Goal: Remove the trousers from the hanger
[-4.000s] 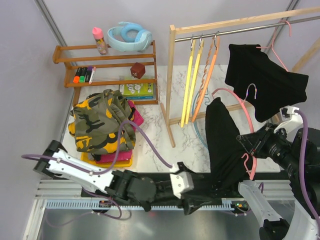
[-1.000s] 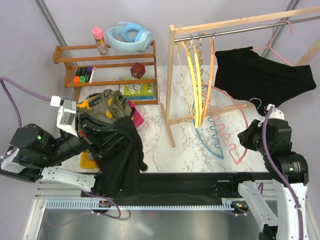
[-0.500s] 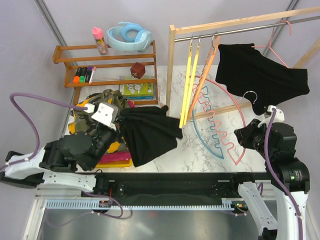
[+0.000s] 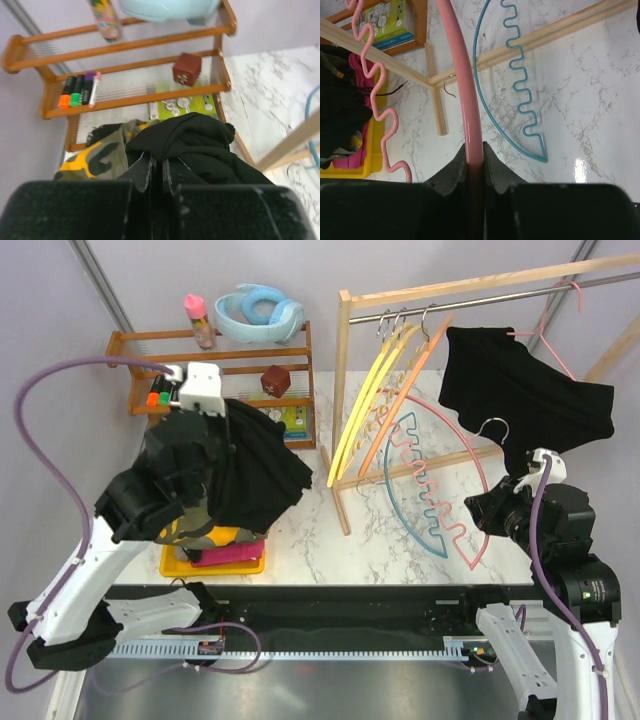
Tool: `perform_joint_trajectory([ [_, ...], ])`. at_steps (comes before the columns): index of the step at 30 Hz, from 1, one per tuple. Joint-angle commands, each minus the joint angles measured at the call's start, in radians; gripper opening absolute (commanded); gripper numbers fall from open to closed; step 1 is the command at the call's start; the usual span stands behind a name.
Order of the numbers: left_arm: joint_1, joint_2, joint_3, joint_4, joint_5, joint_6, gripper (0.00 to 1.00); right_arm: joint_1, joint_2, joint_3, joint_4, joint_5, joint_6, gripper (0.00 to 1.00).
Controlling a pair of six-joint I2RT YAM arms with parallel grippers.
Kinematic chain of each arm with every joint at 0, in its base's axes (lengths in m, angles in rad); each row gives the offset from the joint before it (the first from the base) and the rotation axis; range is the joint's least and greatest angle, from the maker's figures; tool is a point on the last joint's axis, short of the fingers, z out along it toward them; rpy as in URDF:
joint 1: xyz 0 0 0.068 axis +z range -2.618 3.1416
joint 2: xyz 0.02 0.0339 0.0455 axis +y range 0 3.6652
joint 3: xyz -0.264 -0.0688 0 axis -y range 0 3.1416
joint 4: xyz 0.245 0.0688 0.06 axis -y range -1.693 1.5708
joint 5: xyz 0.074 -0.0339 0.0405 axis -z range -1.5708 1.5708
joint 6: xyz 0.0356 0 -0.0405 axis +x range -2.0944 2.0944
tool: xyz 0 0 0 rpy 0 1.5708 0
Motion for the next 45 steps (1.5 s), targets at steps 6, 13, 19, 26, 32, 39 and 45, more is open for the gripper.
perform_joint_trajectory([
  [6, 0.452, 0.138, 0.282, -0.175, 0.210, -0.142, 0.02, 0.015, 0.016, 0.073, 0.074, -0.009, -0.016, 0.00],
  [13, 0.779, 0.100, -0.003, -0.163, 0.447, -0.396, 0.02, 0.021, 0.045, 0.102, 0.084, 0.018, -0.031, 0.00],
  [19, 1.036, 0.090, -0.152, -0.133, 0.508, -0.501, 0.02, 0.021, 0.077, 0.149, 0.103, 0.031, -0.039, 0.00],
  [26, 1.071, 0.020, -0.280, -0.036, 0.453, -0.509, 0.04, 0.021, 0.100, 0.151, 0.121, -0.024, -0.056, 0.00],
  [32, 1.071, 0.040, -0.255, -0.042, 0.522, -0.507, 0.57, 0.021, 0.111, 0.125, 0.104, 0.026, -0.074, 0.00],
  [39, 1.072, 0.034, -0.154, -0.066, 0.565, -0.467, 1.00, 0.021, 0.197, 0.148, 0.028, 0.182, -0.136, 0.00],
  [45, 1.069, -0.039, -0.030, -0.066, 0.867, -0.481, 1.00, 0.021, 0.194, 0.148, -0.021, 0.241, -0.128, 0.00],
])
